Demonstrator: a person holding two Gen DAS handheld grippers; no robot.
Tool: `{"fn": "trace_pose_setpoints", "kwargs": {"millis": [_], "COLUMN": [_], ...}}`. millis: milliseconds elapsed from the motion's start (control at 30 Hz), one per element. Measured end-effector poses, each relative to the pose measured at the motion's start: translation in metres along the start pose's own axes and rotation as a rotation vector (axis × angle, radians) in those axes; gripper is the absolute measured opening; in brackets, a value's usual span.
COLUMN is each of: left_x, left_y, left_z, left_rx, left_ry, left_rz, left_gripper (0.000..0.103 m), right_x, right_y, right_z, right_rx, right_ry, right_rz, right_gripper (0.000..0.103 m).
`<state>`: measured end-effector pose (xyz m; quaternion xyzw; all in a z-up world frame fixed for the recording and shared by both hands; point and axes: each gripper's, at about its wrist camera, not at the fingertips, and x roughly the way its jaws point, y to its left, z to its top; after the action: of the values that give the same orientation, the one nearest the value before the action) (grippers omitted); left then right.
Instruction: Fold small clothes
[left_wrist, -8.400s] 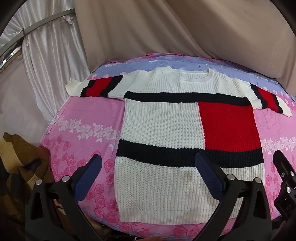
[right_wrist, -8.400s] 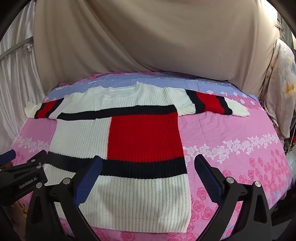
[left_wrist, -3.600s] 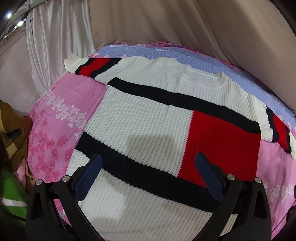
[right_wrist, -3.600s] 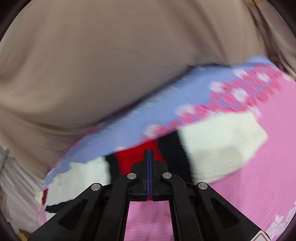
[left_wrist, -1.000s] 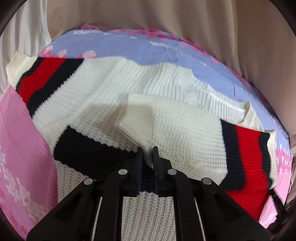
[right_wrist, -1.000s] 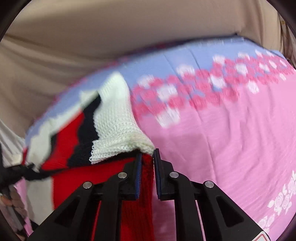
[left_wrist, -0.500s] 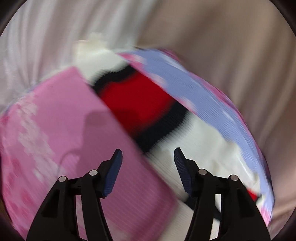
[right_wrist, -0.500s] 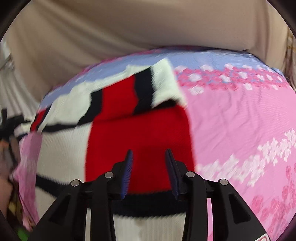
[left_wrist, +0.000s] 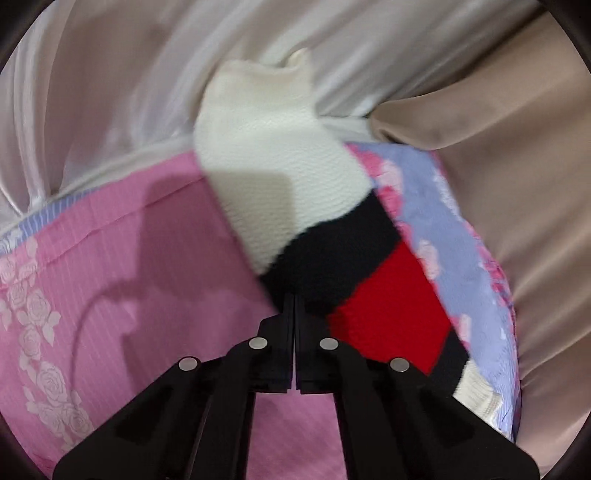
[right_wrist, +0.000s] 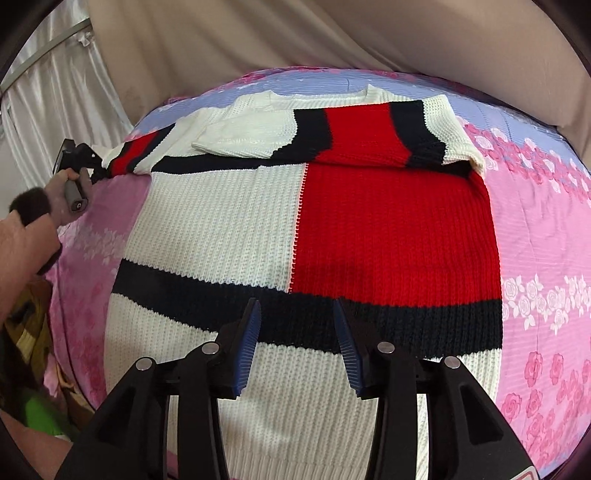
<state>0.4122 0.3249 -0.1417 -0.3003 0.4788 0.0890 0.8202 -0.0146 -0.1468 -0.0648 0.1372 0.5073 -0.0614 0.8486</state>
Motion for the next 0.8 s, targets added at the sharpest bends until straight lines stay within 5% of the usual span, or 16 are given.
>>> {"fn": "trace_pose_setpoints", "kwargs": {"millis": [233,300,433,633,700,767,800], "left_x": [-0.041,-0.043,-0.031,0.001,0.008,0.010,0.009], "left_y": [-0.049,-0.050,-0.028,0.000,0.004,0.000,-0.003], "left_z": [0.004,0.005,0.004,0.005,0.007,0.012,0.013], "left_rx": [0.038,-0.001,-0.056,-0.095,-0.111,-0.093,-0.091], "left_ry": [-0.054,-0.035,0.005,0.068,0.064,0.069,0.066], "left_rz": [-0.115,-0.089,0.003,0.087,0.075,0.012,-0.006], "left_gripper": [0.000,0.003,0.037,0.047,0.041,0.003,0.003], "right_x": [-0.008,-0.011,-0.019,-0.021,-0.020,-0.020,-0.020], "right_y": [-0.012,-0.018,-0.029,-0.038,-0.035,-0.032,-0.030], "right_z": [-0.001,-0.003,-0.011,-0.021,-0.022,-0.022,-0.022], "right_rx": [0.022,0.030,0.042,0.063,0.054,0.042,0.036], "right_ry": [-0.027,-0.032,-0.036,-0.009,-0.006,-0.004,-0.005], "right_rz": [0.001,-0.002,-0.032,-0.071,-0.075,-0.076,-0.074], "right_gripper": [0.041,0.042,0.043,0.043,0.043,0.043,0.043]}}
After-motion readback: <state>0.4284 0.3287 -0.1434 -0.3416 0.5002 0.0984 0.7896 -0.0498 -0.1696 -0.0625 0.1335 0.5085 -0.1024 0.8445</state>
